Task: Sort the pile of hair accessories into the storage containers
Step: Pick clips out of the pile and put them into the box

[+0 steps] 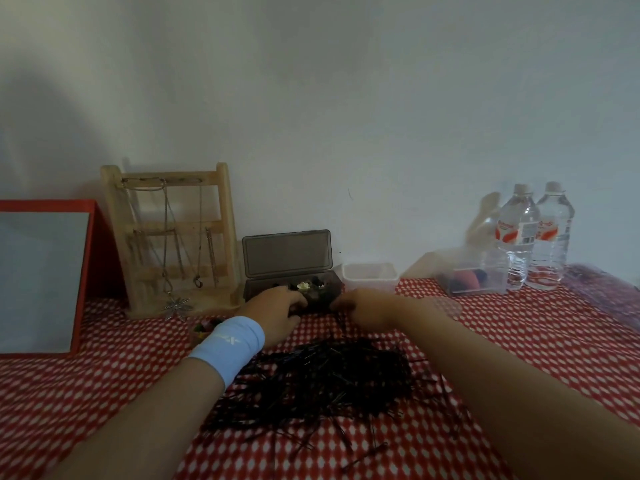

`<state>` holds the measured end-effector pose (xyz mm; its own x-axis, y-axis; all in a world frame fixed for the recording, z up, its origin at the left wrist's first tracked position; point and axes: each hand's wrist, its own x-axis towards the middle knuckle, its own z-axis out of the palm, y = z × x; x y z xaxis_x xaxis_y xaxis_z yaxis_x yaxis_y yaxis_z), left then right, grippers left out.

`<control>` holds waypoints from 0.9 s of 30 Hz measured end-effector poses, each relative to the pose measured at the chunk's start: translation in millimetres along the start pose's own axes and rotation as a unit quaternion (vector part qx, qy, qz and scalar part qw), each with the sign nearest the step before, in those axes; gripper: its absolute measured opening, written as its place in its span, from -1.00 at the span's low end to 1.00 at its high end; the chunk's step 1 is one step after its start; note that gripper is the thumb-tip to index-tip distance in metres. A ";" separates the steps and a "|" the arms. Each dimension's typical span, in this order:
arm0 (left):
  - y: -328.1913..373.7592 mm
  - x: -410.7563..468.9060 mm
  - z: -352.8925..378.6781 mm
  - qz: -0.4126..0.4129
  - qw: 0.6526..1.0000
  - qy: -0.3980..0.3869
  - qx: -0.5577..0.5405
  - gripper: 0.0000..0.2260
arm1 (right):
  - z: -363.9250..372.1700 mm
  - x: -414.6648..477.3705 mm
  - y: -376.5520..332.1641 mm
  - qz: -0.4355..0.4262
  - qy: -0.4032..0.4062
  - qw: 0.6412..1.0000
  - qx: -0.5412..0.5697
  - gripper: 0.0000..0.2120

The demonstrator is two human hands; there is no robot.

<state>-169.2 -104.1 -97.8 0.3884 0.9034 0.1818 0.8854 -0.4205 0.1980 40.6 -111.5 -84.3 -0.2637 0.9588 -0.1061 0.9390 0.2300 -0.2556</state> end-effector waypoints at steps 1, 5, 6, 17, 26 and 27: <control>-0.4 1.3 0.8 0.001 1.000 -0.001 0.003 -0.65 | 2.2 -1.1 -2.3 -0.004 -0.015 1.000 -0.003 -0.38; -4.8 8.7 0.4 -0.016 1.000 -0.017 0.013 -0.62 | 2.4 -11.8 -5.2 -0.011 -0.046 0.999 0.002 -0.42; -6.6 10.6 0.1 -0.019 0.999 -0.021 0.017 -0.62 | 0.5 -14.3 -4.3 -0.015 -0.045 0.999 0.002 -0.44; 14.0 13.3 10.6 0.064 0.991 -0.119 -0.022 -0.64 | -22.5 -21.7 1.3 -0.044 0.098 0.987 0.117 -0.58; 11.9 8.6 3.5 0.063 0.994 -0.039 -0.084 -0.60 | 3.5 3.8 -11.0 -0.046 0.032 0.998 -0.012 -0.63; 10.4 8.1 3.6 0.050 0.995 -0.018 -0.085 -0.60 | 6.4 7.4 -11.3 -0.058 0.022 0.998 -0.022 -0.65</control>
<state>-155.9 -100.8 -97.7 0.4840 0.8574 0.1749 0.7870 -0.5139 0.3413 26.7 -108.0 -88.4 -0.3626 0.9312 -0.0361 0.9117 0.3465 -0.2208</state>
